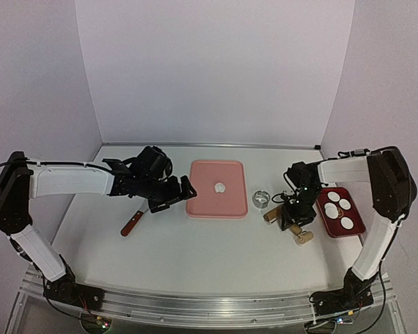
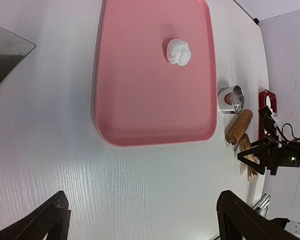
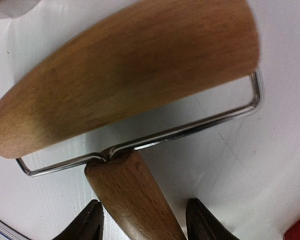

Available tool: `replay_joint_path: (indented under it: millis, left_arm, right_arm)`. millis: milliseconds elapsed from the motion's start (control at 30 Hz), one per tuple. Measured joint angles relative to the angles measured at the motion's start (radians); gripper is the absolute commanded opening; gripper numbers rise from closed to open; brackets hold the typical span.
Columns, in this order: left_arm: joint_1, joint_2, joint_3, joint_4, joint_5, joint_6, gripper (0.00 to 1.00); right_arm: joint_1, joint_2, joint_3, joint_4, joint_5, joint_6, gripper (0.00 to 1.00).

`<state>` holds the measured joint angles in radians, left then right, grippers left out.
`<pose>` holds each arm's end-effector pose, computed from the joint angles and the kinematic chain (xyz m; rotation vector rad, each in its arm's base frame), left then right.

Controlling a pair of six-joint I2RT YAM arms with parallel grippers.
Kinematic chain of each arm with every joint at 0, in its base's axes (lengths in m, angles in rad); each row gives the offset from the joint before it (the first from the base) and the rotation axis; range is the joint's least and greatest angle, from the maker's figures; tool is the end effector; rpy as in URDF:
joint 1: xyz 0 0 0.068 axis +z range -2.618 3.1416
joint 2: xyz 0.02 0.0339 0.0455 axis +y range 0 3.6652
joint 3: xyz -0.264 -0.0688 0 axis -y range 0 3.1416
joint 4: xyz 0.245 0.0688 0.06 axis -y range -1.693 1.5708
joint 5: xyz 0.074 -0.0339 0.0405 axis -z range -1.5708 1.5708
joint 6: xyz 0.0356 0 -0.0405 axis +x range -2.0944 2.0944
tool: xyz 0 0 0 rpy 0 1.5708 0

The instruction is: Roll out the dumpling wrappers from the dough

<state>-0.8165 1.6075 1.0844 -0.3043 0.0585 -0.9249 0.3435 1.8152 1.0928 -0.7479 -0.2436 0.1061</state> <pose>0.2354 -0.2536 0.2263 -0.1106 2.5830 -0.8195 0.2968 0.1153 0.1447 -0.3826 3.0485 0.4011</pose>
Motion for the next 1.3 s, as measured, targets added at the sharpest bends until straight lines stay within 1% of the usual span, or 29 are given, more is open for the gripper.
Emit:
replay_joint_path:
  millis: [33,233,267,333,367,533,633,733,900,1100,1233,1300]
  left_arm:
    - [-0.002,0.009,0.010,0.000,0.001,0.000,1.00]
    - [-0.017,0.054,0.084,-0.001,0.014,0.009,0.99]
    - [-0.021,0.060,0.095,-0.002,0.022,0.009,0.99]
    - [-0.029,0.066,0.110,-0.002,0.037,0.012,0.99]
    - [-0.035,0.067,0.116,-0.003,0.048,0.013,1.00]
    - [-0.070,0.067,0.124,-0.005,0.124,0.016,0.99]
    - [-0.092,0.067,0.124,-0.004,0.190,0.014,1.00]
    - [-0.107,0.067,0.124,0.007,0.261,0.008,0.99]
    - [-0.112,0.068,0.124,0.082,0.360,-0.017,1.00]
    - [-0.112,0.103,0.124,0.204,0.443,-0.057,0.99]
    - [-0.112,0.146,0.124,0.216,0.468,-0.072,0.99]
    - [-0.112,0.168,0.124,0.211,0.472,-0.077,0.97]
  right_arm:
    - [0.006,0.008,0.002,-0.002,0.012,0.002,0.48]
    - [0.035,0.018,0.014,-0.006,0.060,0.005,0.21]
    - [0.037,0.016,0.014,-0.005,0.065,0.005,0.17]
    - [0.044,0.009,0.013,-0.006,0.075,0.008,0.03]
    - [0.046,0.003,0.013,-0.007,0.075,0.004,0.00]
    - [0.081,-0.094,0.012,-0.015,0.069,-0.017,0.00]
    - [0.134,-0.182,0.018,-0.022,0.018,-0.029,0.00]
    - [0.186,-0.222,0.047,-0.039,-0.025,-0.032,0.00]
    - [0.291,-0.228,0.118,-0.064,-0.061,-0.033,0.00]
    - [0.399,-0.201,0.212,-0.098,-0.078,-0.037,0.00]
    - [0.442,-0.157,0.260,-0.103,-0.087,-0.039,0.00]
    - [0.455,-0.143,0.274,-0.109,-0.088,-0.041,0.00]
